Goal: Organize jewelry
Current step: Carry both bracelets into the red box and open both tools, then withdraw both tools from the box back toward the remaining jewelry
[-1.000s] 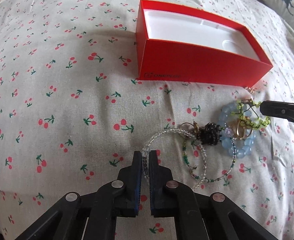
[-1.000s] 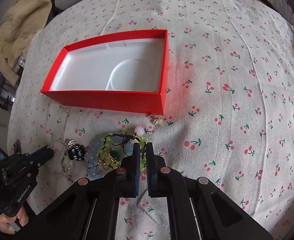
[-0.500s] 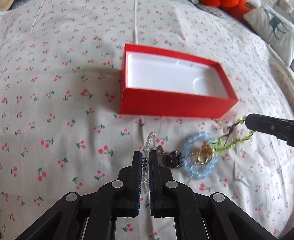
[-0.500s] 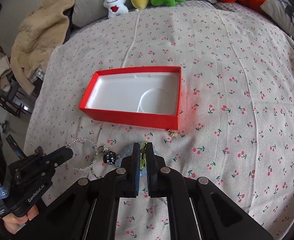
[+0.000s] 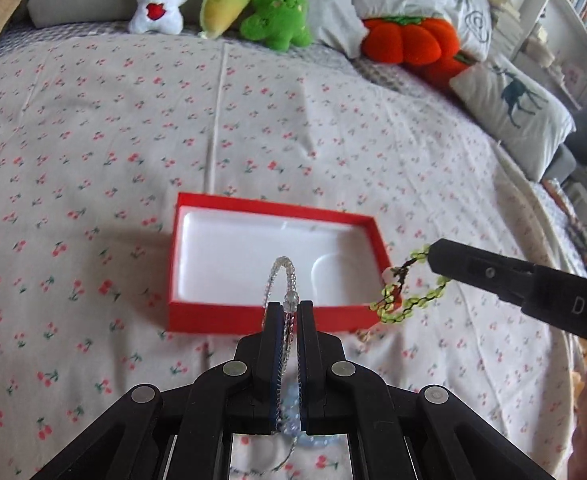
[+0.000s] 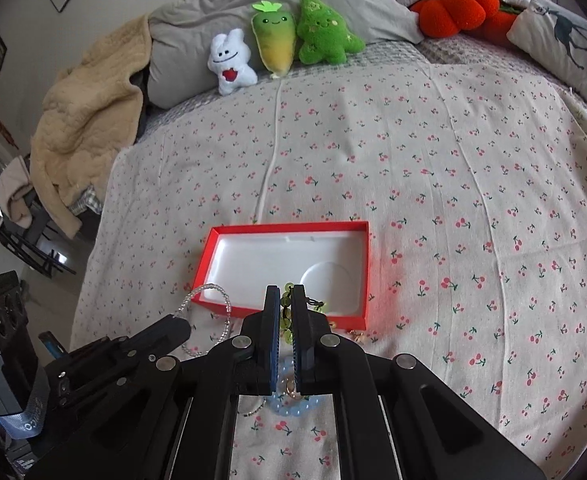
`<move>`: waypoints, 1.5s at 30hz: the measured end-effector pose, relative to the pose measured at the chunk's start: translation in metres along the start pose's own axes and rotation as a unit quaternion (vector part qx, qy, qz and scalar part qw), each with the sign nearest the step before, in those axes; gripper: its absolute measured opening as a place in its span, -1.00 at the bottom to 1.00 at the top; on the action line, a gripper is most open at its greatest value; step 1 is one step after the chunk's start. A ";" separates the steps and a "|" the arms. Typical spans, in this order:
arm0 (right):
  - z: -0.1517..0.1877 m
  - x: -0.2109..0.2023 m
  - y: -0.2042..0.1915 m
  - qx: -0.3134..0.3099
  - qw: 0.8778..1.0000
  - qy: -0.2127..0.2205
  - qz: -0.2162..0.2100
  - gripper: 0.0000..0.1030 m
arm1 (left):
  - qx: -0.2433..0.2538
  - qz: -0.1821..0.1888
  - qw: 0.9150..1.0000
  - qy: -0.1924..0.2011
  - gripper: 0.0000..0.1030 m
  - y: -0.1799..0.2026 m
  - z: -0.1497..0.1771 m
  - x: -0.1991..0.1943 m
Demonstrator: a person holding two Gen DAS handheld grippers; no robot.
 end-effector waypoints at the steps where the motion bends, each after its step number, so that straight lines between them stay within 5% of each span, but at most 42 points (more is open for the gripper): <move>1: -0.003 0.000 0.000 0.000 1.000 0.005 0.001 -0.89 | -0.001 0.013 1.000 0.005 -0.98 0.003 -0.005 0.003; 9: -0.024 0.006 0.004 0.005 0.999 0.029 0.013 -0.89 | -0.023 0.050 0.998 0.011 -0.98 -0.002 -0.022 0.044; 18: -0.023 0.040 -0.005 -0.001 1.000 -0.001 -0.018 -0.90 | -0.010 -0.032 0.999 0.004 -0.98 -0.032 -0.018 0.074; 26: -0.014 0.072 0.016 -0.017 0.998 -0.033 0.058 -0.89 | 0.007 -0.079 0.997 -0.003 -0.98 -0.046 -0.013 0.082; 33: -0.009 0.081 0.026 -0.009 0.997 -0.049 0.055 -0.86 | 0.021 -0.092 0.996 -0.001 -0.94 -0.042 -0.013 0.080; 36: -0.009 0.075 0.025 -0.010 0.997 -0.051 0.051 -0.74 | 0.039 -0.097 0.995 0.001 -0.64 -0.035 -0.012 0.072; 38: -0.009 0.070 0.025 -0.011 0.997 -0.047 0.054 -0.35 | 0.047 -0.102 0.994 0.005 -0.31 -0.033 -0.011 0.063; 40: -0.009 0.063 0.027 -0.009 0.998 -0.040 0.054 -0.21 | 0.051 -0.105 0.993 0.006 -0.25 -0.032 -0.009 0.055; 45: -0.005 0.047 0.028 -0.012 0.998 -0.034 0.052 -0.15 | 0.056 -0.116 0.992 0.000 0.11 -0.036 0.000 0.037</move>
Point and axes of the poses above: each gripper's, at about its wrist camera, not at the fingertips, and x roughly the way its jaws point, y to its right, z to its underside, the point moved 5 cm from there along x, roughly the way its jaws point
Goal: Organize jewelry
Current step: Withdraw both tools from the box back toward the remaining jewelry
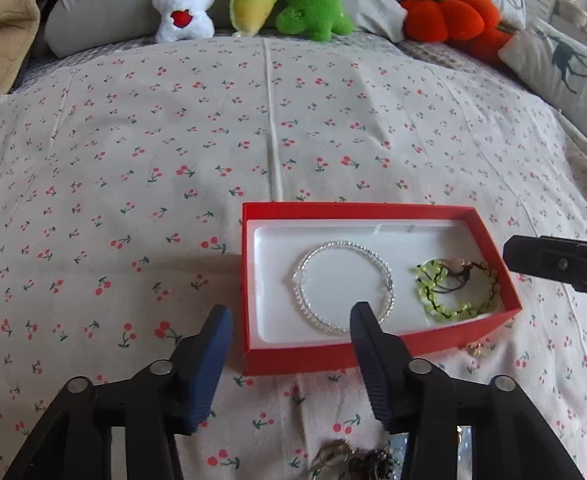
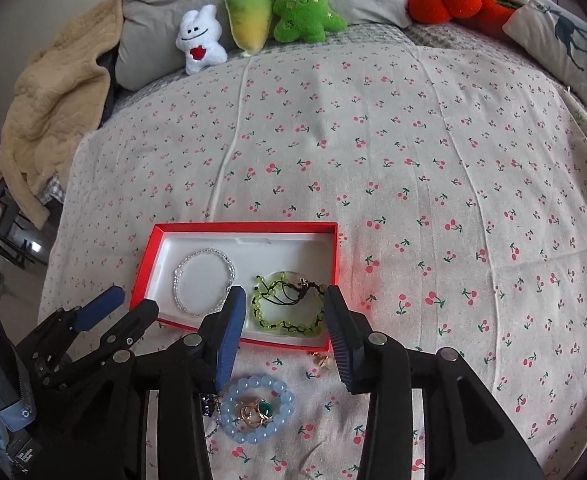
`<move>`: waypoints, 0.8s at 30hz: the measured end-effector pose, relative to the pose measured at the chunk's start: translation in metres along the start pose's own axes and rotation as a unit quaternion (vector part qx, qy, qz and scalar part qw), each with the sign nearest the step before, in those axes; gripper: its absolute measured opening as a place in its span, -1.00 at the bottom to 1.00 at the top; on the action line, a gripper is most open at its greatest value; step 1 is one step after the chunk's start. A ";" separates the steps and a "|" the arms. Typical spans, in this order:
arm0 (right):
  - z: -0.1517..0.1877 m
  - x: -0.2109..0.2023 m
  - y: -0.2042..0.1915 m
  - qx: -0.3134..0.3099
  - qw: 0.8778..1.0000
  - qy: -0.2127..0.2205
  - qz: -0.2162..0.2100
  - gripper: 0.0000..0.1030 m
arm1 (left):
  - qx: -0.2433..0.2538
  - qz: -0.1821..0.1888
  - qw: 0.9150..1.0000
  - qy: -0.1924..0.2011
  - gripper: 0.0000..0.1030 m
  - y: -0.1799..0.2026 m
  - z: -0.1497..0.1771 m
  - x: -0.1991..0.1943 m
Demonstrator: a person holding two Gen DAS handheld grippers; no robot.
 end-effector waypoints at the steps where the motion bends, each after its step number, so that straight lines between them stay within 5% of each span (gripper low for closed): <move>1: 0.002 -0.003 0.000 -0.003 1.000 0.002 0.002 -0.13 | 0.000 -0.002 1.000 -0.001 0.21 -0.002 0.003 -0.004; 11: 0.029 -0.018 0.005 -0.018 1.000 -0.005 0.013 0.20 | 0.010 -0.017 0.999 -0.038 0.71 -0.015 0.038 -0.022; 24: 0.072 -0.005 0.019 -0.022 0.997 -0.056 0.039 0.31 | -0.007 -0.027 0.994 -0.106 0.78 -0.030 0.092 -0.024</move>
Point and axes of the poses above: each gripper's, at about its wrist camera, not at the fingertips, and x roughly the way its jaws point, y to its right, z to its underside, the point moved 5 cm from there along x, roughly the way its jaws point
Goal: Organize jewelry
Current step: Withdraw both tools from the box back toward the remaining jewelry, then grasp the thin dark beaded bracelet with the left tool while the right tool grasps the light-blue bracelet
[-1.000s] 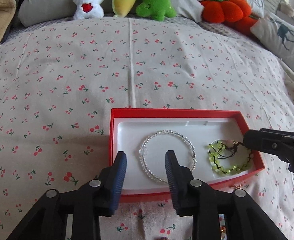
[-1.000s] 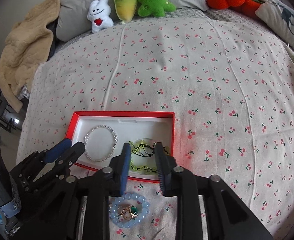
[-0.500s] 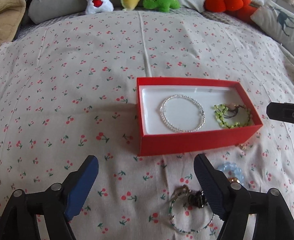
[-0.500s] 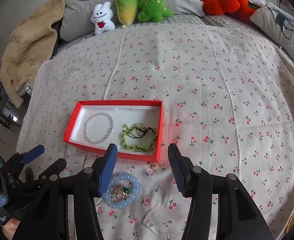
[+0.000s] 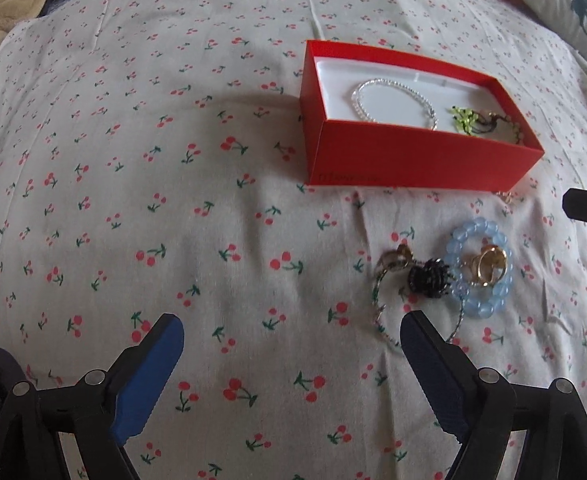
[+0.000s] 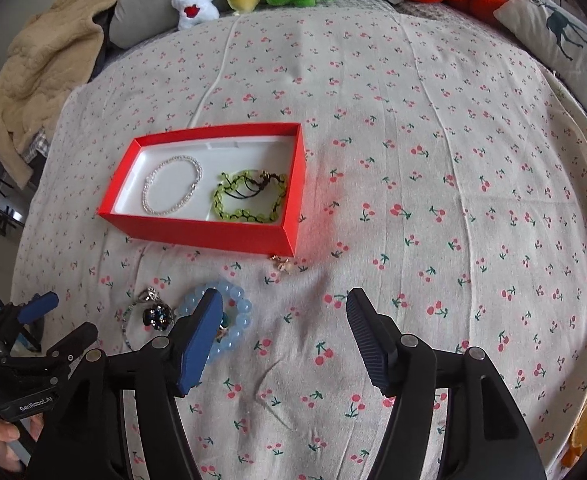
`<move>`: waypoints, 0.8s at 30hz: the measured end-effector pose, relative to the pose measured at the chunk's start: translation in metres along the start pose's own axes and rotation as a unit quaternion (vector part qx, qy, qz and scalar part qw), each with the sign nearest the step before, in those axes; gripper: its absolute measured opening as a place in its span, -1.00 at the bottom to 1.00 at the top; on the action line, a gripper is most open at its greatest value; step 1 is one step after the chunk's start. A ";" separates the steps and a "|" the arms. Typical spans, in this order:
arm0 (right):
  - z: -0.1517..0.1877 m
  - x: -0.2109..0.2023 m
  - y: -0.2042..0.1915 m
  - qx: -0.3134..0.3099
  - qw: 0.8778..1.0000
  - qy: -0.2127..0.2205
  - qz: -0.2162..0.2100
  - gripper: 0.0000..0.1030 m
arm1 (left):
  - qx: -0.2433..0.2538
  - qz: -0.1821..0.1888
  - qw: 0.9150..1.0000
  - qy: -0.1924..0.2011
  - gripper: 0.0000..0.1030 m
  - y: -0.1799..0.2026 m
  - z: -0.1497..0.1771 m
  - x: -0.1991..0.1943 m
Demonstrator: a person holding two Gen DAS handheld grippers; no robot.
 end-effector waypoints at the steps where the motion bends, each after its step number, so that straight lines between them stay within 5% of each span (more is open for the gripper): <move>1: 0.003 0.002 0.001 0.002 1.000 -0.005 0.001 0.31 | 0.001 -0.004 1.000 -0.003 0.78 -0.001 0.005 0.002; 10: 0.032 0.025 0.014 0.051 0.997 -0.065 -0.005 0.31 | 0.004 -0.011 0.999 -0.038 0.78 -0.002 0.027 0.019; 19: 0.033 0.029 0.018 0.065 0.995 -0.073 -0.002 0.31 | 0.010 0.026 1.000 0.001 0.76 0.020 0.020 0.016; 24: 0.032 0.034 0.017 0.061 0.995 -0.078 0.000 0.31 | 0.010 0.035 0.999 0.018 0.37 0.027 0.012 0.018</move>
Point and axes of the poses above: each gripper's, at about its wrist camera, not at the fingertips, and x roughly the way its jaws point, y to its right, z to its underside, the point moved 5 cm from there along x, roughly the way its jaws point
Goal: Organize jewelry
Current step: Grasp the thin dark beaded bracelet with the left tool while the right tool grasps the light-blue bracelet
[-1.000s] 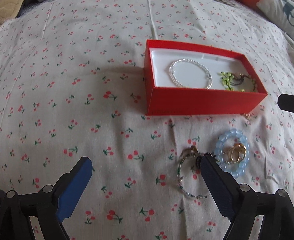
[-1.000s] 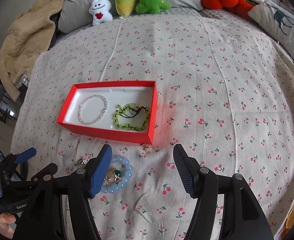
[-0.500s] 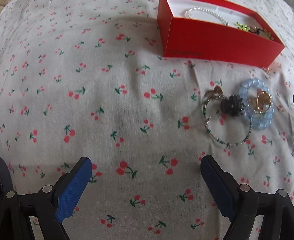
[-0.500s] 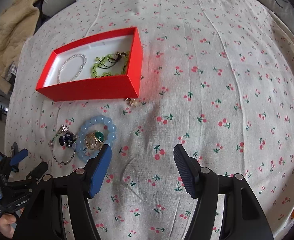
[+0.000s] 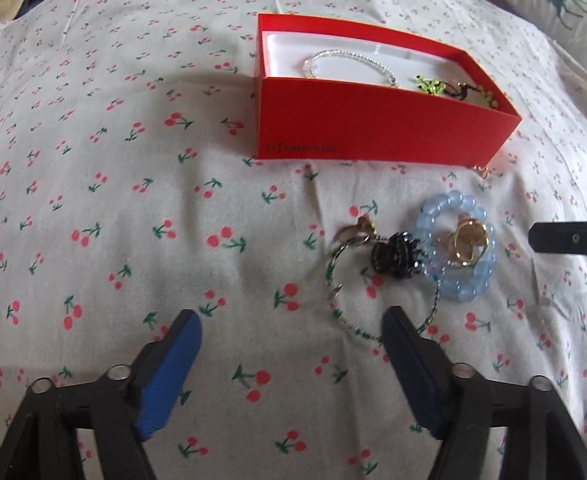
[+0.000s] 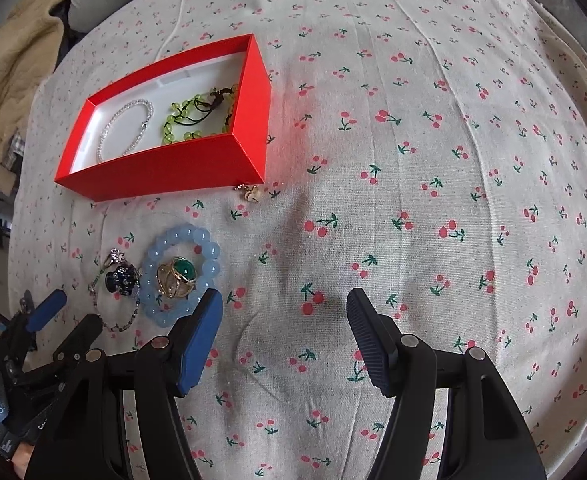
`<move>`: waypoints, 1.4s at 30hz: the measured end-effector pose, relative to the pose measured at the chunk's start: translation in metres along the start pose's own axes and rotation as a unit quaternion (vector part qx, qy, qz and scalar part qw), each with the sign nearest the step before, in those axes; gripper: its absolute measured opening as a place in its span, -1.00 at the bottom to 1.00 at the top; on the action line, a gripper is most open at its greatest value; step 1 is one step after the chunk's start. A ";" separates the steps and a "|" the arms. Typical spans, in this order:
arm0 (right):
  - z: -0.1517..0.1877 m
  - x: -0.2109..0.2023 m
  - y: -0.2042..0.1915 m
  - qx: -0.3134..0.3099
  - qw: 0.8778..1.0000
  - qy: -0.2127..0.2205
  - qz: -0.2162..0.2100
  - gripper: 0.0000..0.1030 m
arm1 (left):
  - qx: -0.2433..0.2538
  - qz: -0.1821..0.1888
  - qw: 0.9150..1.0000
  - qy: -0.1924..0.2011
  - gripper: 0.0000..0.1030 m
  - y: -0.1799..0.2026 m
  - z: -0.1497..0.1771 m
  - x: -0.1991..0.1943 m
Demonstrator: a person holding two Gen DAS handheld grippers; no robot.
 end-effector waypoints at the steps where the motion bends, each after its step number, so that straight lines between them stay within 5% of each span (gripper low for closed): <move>1: -0.002 0.002 -0.002 0.000 1.000 -0.001 0.001 0.31 | -0.002 0.001 1.000 -0.001 0.16 0.000 -0.002 0.003; 6: -0.005 0.007 -0.006 0.002 1.000 -0.003 0.001 0.31 | 0.000 -0.012 1.000 0.002 -0.28 0.004 -0.005 0.011; 10: -0.007 0.009 -0.010 0.004 1.000 -0.003 -0.001 0.31 | 0.005 -0.018 1.000 0.002 -0.92 0.005 -0.007 0.012; 30: -0.025 0.026 -0.032 0.001 1.000 0.012 0.018 0.29 | -0.035 -0.015 0.999 0.000 -1.00 -0.026 -0.001 -0.012; 36: -0.028 0.032 -0.037 -0.014 0.999 0.022 0.039 0.02 | -0.040 -0.017 0.999 -0.006 -1.00 -0.032 0.003 -0.011; 42: -0.028 0.038 -0.051 -0.063 0.996 0.032 0.063 -0.53 | -0.042 -0.018 0.999 -0.013 -1.00 -0.033 0.005 -0.006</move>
Point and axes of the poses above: each gripper's, at about its wrist camera, not at the fingertips, and x roughly the way its jaws point, y to its right, z to its underside, the point moved 5 cm from there along x, roughly the way its jaws point
